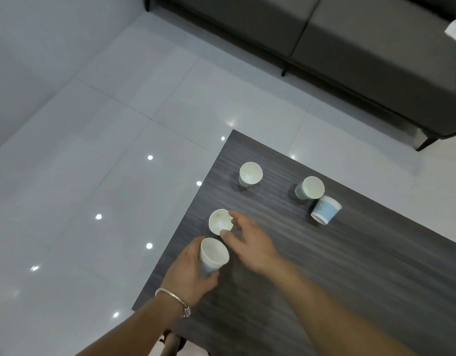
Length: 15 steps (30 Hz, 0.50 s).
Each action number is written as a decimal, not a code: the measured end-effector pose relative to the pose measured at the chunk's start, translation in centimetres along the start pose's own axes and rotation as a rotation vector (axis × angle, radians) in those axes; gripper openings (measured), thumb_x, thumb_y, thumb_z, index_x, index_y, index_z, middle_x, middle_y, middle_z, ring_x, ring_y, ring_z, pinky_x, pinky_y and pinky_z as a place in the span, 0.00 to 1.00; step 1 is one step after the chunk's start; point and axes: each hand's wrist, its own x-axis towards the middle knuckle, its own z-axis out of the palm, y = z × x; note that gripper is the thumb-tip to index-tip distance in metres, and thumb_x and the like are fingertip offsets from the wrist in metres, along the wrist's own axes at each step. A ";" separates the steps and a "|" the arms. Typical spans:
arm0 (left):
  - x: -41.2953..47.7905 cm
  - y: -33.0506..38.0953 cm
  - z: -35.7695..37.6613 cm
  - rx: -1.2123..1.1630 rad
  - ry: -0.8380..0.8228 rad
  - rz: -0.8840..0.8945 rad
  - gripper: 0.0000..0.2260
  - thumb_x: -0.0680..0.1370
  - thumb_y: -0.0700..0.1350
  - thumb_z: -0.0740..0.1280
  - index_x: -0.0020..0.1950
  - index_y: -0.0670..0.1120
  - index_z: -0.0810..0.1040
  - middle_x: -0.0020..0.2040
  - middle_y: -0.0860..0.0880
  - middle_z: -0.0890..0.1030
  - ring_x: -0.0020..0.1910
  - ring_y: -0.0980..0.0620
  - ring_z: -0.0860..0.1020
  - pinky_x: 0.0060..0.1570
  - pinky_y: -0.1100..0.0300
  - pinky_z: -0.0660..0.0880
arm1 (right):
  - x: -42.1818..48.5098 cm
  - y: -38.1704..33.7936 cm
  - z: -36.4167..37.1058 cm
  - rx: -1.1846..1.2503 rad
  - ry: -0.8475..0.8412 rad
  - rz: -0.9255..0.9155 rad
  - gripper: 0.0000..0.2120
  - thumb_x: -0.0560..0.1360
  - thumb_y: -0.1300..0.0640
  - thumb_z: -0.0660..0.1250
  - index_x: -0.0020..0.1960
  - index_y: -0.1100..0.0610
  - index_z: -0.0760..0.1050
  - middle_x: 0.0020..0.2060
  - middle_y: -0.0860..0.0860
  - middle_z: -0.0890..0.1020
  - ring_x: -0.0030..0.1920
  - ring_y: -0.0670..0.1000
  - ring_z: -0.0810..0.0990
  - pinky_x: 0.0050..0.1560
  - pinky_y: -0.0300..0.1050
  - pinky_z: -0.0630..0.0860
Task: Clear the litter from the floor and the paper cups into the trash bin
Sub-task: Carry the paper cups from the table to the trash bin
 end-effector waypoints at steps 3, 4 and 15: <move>-1.0 -4.3 -1.8 0.118 0.026 -0.121 0.43 0.63 0.51 0.77 0.72 0.58 0.57 0.63 0.56 0.71 0.58 0.53 0.74 0.57 0.62 0.72 | 4.0 -0.5 1.3 -0.366 0.104 -0.060 0.37 0.73 0.40 0.65 0.77 0.49 0.55 0.71 0.51 0.64 0.70 0.56 0.64 0.66 0.52 0.67; -1.3 -5.6 -2.2 0.139 0.037 -0.150 0.46 0.63 0.51 0.77 0.73 0.60 0.53 0.64 0.55 0.70 0.59 0.51 0.74 0.57 0.60 0.73 | 5.2 -0.6 2.0 -0.452 0.094 -0.066 0.40 0.72 0.40 0.66 0.77 0.48 0.52 0.72 0.51 0.61 0.70 0.57 0.63 0.65 0.53 0.69; -4.0 -7.3 -4.3 0.242 0.139 -0.018 0.36 0.67 0.54 0.73 0.71 0.56 0.61 0.64 0.53 0.73 0.57 0.50 0.74 0.54 0.59 0.74 | 4.6 0.2 5.3 -0.615 0.020 0.008 0.26 0.73 0.47 0.69 0.68 0.52 0.66 0.64 0.53 0.68 0.62 0.57 0.70 0.55 0.52 0.75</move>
